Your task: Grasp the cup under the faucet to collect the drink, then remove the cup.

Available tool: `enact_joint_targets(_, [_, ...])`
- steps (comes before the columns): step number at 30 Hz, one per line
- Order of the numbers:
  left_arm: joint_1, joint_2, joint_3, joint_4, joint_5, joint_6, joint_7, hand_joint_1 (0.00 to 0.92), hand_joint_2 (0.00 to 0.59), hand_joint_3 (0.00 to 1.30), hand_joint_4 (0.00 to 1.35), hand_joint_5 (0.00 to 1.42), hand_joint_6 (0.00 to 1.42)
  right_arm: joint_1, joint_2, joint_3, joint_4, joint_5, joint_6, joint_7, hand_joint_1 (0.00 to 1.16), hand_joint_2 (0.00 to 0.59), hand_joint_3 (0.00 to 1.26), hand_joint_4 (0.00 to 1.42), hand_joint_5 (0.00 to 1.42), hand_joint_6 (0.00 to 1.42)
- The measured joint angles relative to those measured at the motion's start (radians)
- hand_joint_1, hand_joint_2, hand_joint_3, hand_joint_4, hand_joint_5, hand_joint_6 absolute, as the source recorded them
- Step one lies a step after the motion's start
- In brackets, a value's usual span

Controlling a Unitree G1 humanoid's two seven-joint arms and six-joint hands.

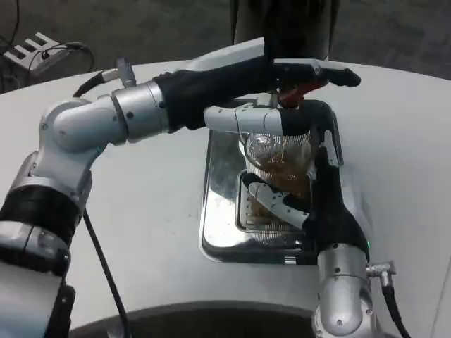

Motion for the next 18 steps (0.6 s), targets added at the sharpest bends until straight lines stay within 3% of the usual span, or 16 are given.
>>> enact_joint_targets(18, [-0.025,0.006,-0.002,0.026,0.027,-0.006,0.008,0.000,0.000,0.20,0.11,0.07,0.06,-0.081,-0.006,0.022,0.121,0.026,-0.001,-0.101,0.69,0.204,0.00,0.02,0.09,0.10])
